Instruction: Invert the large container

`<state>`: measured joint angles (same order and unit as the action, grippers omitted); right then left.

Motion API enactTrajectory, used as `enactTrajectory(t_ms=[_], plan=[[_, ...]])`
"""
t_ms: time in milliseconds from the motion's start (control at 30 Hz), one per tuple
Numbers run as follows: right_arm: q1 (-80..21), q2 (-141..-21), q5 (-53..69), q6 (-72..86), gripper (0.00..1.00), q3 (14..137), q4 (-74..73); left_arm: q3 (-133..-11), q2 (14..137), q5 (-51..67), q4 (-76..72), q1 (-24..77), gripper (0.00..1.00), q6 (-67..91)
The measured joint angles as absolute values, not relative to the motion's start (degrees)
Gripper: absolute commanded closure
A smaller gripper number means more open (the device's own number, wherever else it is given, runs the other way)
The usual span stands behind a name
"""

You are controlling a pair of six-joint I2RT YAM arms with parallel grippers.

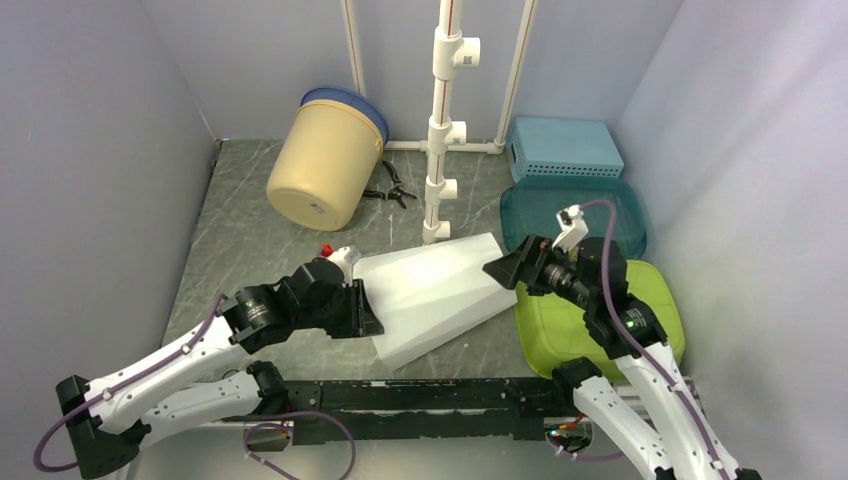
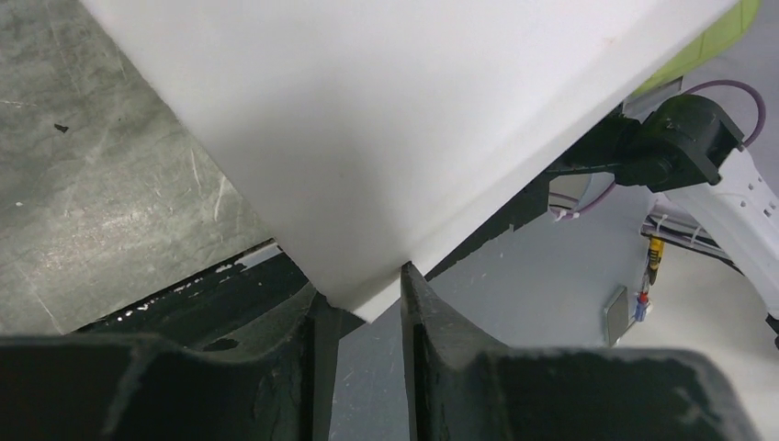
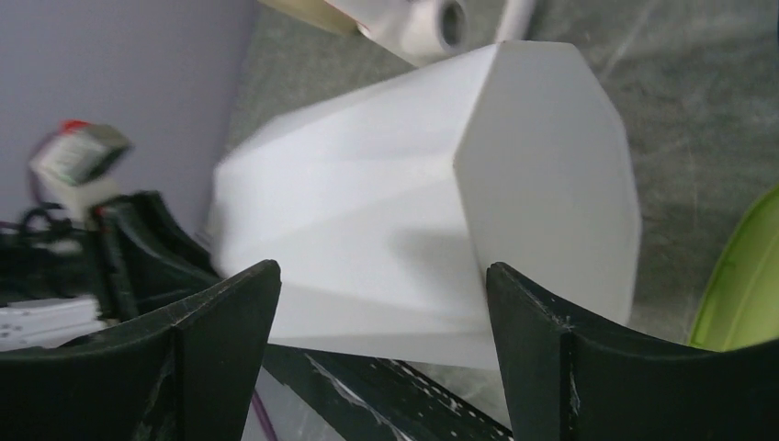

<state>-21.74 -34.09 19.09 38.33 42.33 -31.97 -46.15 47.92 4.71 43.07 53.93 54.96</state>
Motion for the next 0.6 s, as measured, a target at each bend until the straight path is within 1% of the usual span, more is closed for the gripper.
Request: enactTrajectory(t_ms=[167,300,367,467,600], plan=[[-21.52,-34.26,20.51,39.31,0.19,51.0,-31.44,-44.34,48.82,6.04,40.91,54.98,0.7,55.53],[-22.28,-33.87,27.86,41.12,0.19,56.38,-27.92,-40.23,51.64,7.22,33.65,56.6,0.71,56.93],[-23.03,-33.78,31.92,42.26,0.19,57.3,-26.59,-38.48,52.66,7.68,30.65,57.04,0.71,57.8],[-23.22,-34.09,34.79,43.07,0.19,57.47,-26.24,-36.75,52.77,8.01,28.23,57.6,0.71,58.65],[-26.09,-36.69,39.33,44.21,0.19,57.49,-28.84,-36.34,52.05,8.27,18.79,58.7,0.71,60.75]])
